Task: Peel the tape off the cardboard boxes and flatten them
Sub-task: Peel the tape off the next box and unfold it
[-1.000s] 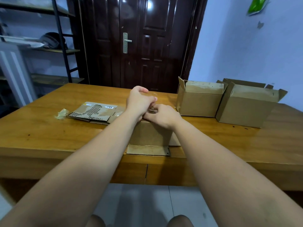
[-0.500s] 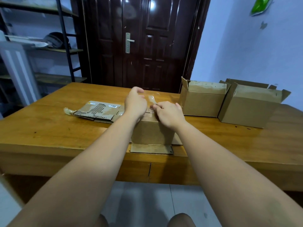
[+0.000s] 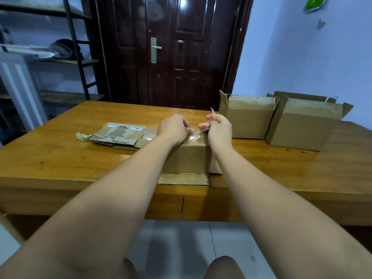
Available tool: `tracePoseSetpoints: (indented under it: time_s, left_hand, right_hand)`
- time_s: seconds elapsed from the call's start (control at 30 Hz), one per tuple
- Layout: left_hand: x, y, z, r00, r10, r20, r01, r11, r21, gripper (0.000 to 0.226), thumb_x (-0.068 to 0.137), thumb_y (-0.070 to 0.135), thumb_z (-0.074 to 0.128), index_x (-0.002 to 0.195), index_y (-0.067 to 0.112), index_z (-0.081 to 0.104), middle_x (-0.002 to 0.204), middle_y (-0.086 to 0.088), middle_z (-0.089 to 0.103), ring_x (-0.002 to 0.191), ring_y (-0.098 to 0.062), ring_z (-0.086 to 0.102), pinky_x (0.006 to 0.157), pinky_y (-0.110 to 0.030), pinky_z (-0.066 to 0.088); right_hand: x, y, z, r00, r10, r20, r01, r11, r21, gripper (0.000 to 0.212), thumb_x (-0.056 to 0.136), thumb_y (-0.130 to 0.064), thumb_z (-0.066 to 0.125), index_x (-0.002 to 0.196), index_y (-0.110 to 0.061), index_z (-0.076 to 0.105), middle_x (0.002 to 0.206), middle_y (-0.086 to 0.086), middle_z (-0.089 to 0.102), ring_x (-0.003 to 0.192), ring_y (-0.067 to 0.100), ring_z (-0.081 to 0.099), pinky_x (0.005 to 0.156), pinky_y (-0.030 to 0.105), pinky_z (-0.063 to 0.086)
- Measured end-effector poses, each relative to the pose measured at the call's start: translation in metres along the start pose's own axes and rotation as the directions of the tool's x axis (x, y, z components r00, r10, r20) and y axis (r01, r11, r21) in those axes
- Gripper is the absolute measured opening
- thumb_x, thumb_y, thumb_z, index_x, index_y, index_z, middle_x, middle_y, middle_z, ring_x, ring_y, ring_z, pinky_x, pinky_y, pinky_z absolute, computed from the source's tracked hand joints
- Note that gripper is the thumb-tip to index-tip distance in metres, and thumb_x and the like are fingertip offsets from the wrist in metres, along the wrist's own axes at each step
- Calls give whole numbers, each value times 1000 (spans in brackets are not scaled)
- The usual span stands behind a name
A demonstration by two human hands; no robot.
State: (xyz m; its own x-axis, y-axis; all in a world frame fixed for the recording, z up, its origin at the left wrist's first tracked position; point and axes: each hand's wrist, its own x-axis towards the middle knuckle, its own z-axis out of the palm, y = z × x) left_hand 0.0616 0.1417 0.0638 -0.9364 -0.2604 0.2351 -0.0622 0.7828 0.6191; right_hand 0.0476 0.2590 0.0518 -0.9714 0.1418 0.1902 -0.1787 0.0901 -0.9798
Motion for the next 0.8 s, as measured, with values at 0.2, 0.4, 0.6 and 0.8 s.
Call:
tracePoseSetpoints:
  time_s: [0.2, 0.4, 0.6, 0.8]
  left_hand:
    - [2, -1, 6, 1000, 25, -13, -24, 999, 40, 11, 90, 32, 65, 92, 22, 69, 102, -3, 70, 102, -23, 60, 76, -27, 42]
    - [2, -1, 7, 998, 57, -20, -56, 996, 73, 12, 92, 30, 62, 96, 20, 69, 104, -4, 69, 104, -24, 60, 83, -31, 46]
    - [0, -1, 8, 996, 74, -50, -69, 994, 90, 14, 93, 29, 60, 99, 20, 70, 106, -3, 69, 105, -23, 59, 81, -30, 44]
    - [2, -3, 11, 996, 78, -50, -73, 992, 108, 11, 93, 30, 60, 96, 23, 68, 105, -2, 69, 103, -22, 59, 78, -29, 45]
  right_hand:
    - [10, 4, -23, 943, 135, -305, -77, 978, 195, 27, 102, -24, 33, 92, -18, 57, 76, -3, 52, 66, 11, 47, 61, 26, 41]
    - [14, 22, -63, 867, 332, -371, -287, 942, 171, 21, 102, -24, 36, 106, -22, 57, 91, 3, 57, 79, 23, 56, 72, 35, 50]
    - [2, 41, -63, 912, 278, -301, -350, 910, -220, 29, 100, -11, 41, 101, -21, 68, 114, 6, 34, 70, 20, 43, 76, 37, 44]
    - [-2, 43, -58, 961, 224, -159, -262, 923, -283, 36, 98, -5, 48, 127, -26, 53, 130, 9, 39, 72, 15, 48, 64, 26, 47]
